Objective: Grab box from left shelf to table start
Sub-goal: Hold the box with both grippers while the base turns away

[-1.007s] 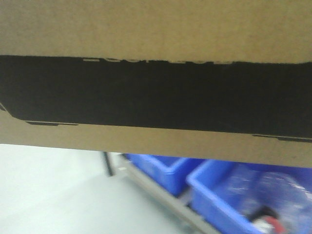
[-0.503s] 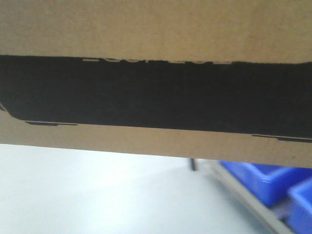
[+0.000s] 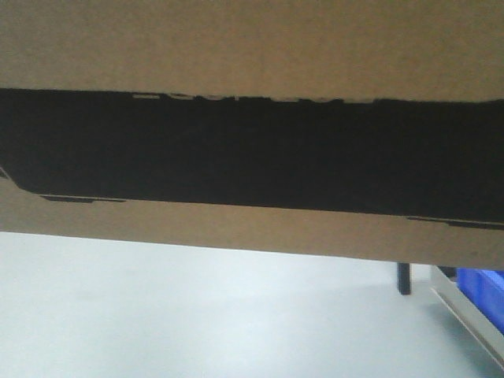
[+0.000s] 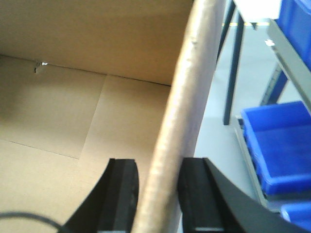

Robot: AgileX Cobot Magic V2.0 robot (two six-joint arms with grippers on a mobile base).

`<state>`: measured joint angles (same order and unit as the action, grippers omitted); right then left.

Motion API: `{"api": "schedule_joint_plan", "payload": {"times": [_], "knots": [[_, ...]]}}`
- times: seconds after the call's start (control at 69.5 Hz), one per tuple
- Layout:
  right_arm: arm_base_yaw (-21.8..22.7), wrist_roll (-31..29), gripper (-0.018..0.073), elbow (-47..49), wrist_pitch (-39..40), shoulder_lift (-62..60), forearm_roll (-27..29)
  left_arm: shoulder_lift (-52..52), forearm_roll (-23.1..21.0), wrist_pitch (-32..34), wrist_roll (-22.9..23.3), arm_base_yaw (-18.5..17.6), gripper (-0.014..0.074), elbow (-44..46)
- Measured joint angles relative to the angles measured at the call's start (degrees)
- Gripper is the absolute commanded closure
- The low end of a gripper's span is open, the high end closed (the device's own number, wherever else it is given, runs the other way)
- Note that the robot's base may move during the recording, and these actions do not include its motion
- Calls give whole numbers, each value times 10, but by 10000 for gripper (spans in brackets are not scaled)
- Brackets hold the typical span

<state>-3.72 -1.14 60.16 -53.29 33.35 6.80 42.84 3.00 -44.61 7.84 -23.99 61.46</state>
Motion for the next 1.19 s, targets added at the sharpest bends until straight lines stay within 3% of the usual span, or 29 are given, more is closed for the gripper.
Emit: {"api": "schedule_joint_plan", "payload": {"times": [1.194], "knots": [[0, 0, 503, 0, 0, 0, 0, 0, 0, 0, 0, 0, 692, 0]]}}
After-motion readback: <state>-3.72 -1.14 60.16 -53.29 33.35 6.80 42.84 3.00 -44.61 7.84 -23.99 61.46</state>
